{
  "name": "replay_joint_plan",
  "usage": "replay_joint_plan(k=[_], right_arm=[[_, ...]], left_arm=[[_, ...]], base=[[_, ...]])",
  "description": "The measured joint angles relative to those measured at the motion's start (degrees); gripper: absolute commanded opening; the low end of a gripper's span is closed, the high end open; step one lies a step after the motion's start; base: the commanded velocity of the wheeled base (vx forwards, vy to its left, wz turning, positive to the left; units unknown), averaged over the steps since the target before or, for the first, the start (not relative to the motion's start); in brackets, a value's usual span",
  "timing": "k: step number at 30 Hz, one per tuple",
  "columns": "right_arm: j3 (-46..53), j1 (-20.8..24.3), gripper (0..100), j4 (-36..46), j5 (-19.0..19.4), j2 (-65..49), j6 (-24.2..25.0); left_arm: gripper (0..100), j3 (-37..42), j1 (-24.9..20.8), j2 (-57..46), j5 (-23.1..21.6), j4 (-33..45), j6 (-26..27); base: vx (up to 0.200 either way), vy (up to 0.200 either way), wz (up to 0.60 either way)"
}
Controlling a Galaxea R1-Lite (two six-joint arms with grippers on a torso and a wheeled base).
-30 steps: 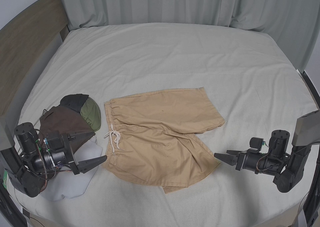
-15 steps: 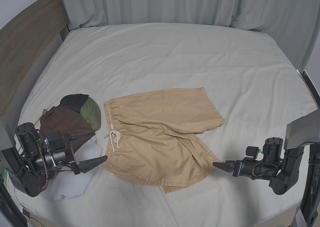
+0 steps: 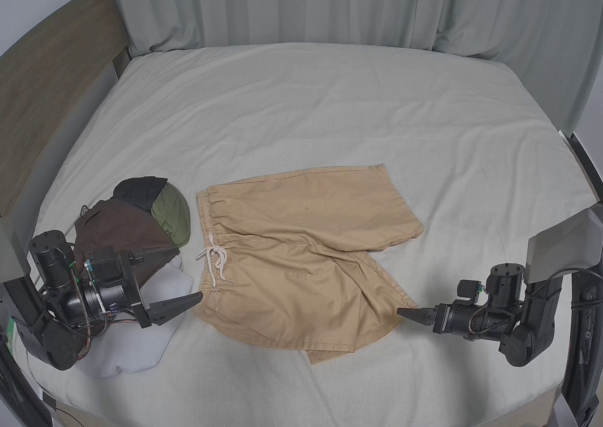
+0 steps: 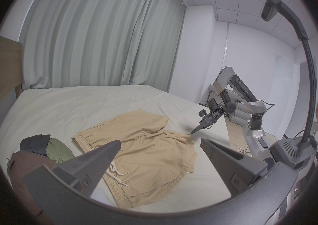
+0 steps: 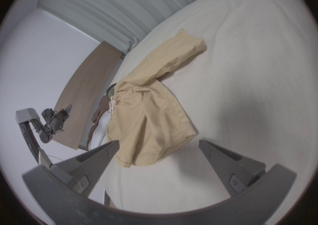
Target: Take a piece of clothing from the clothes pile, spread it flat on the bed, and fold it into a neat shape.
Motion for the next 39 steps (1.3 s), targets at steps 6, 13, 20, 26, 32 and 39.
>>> replay_joint_plan(k=[6,13,20,26,32,39], right_arm=[[-0.83,0.16,100,0.04,0.00,0.88,6.02],[-2.35,0.30,100,0.06,-0.16,1.49,9.52],[-4.22,0.49,100,0.00,-0.27,3.30,9.68],[-5.55,0.57,100,0.00,-1.39,4.63,9.85],[-6.51,1.46,100,-0.13,-2.57,5.66,11.65],[-7.03,1.93,0,-0.11,-2.68,6.01,11.85]], left_arm=[[100,0.02,0.00,0.09,0.05,0.02,0.00],[100,0.02,0.05,0.35,0.09,0.02,0.00],[100,0.02,0.05,0.52,0.11,0.02,-0.04],[100,0.09,0.09,0.57,0.11,0.02,-0.02],[100,0.11,0.09,0.63,0.09,0.02,-0.02],[100,0.13,0.09,0.66,0.09,0.00,-0.02]], base=[[0.000,0.000,0.00],[0.000,0.000,0.00],[0.000,0.000,0.00],[0.000,0.000,0.00],[0.000,0.000,0.00],[0.000,0.000,0.00]])
